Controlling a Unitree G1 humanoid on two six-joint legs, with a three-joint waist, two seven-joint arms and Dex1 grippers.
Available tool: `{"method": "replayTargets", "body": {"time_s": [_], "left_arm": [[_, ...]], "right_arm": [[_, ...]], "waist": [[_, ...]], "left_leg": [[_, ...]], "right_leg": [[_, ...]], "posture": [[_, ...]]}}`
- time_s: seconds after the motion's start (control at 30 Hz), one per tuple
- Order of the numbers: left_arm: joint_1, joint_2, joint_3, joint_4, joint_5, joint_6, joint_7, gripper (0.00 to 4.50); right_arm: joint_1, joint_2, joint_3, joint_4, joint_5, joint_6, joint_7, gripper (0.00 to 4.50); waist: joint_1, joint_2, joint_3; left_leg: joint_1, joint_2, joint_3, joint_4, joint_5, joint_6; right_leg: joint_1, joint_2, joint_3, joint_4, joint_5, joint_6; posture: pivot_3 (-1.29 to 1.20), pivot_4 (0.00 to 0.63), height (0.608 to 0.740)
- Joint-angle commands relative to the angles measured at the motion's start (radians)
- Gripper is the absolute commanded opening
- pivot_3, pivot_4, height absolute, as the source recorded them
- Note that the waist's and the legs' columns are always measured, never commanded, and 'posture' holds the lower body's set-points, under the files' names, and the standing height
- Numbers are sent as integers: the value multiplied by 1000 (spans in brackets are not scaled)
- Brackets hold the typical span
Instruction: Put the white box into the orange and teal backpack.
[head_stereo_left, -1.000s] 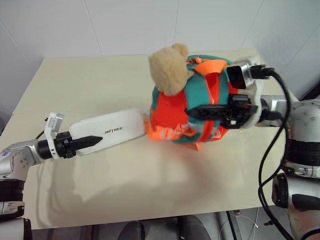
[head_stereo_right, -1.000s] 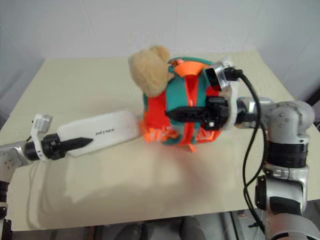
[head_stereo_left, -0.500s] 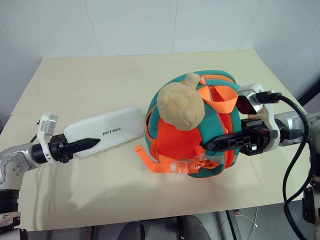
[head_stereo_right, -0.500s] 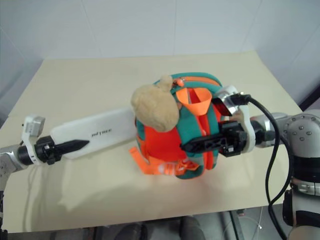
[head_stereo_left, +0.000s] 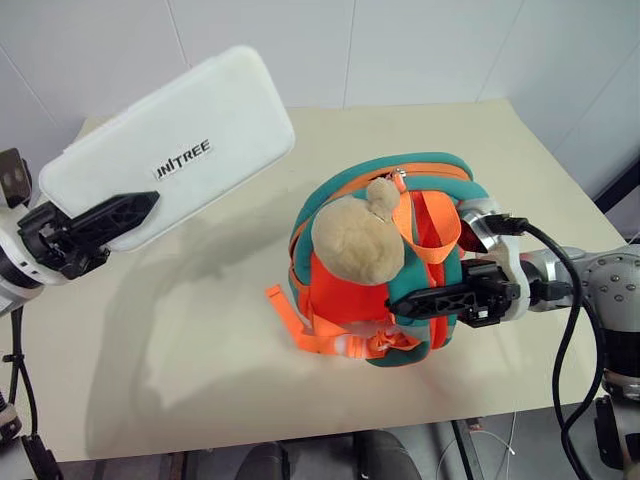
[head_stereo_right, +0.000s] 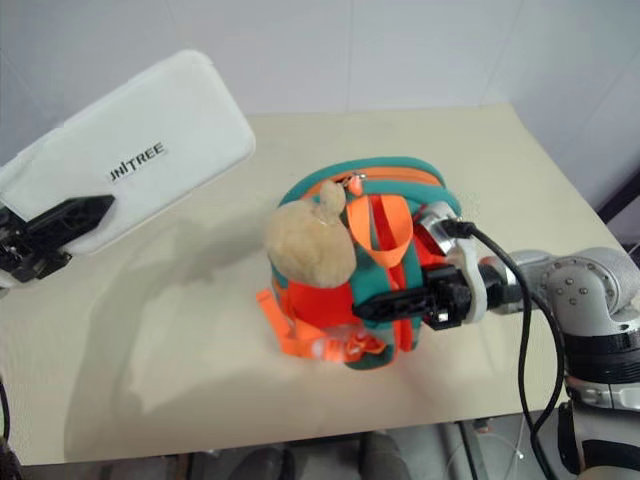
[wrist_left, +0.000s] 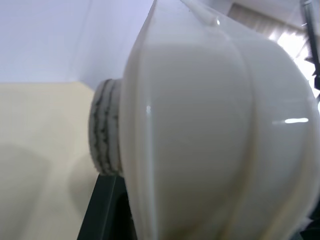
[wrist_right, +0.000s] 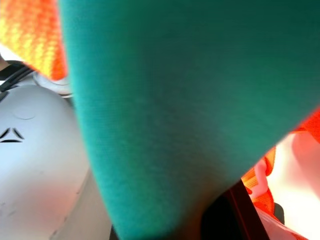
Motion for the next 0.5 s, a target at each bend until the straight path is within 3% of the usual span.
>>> {"method": "replayTargets", "body": {"time_s": [0.03, 0.3, 0.5], "left_arm": [[-28, -2, -32, -73, -104, 38, 25, 1246], [-36, 2, -129, -71, -54, -4, -7, 1246], [-35, 44, -237, -47, 132, -136, -138, 1246]], "right_arm": [[8, 7, 3, -11, -4, -25, 10, 947], [14, 20, -1, -20, -10, -31, -2, 947], [31, 25, -7, -38, -4, -39, -17, 947]], "waist": [[1, 0, 0], [-1, 0, 0], [1, 0, 0]], "left_leg": [[0, 0, 0, 0, 0, -1], [0, 0, 3, 0, 1, -2], [0, -1, 3, 0, 1, -3]], "right_leg": [[0, 0, 0, 0, 0, 0], [0, 1, 1, 0, 0, 0], [0, 1, 1, 0, 0, 0]], "posture": [[0, 150, 740], [0, 150, 740], [0, 150, 740]]}}
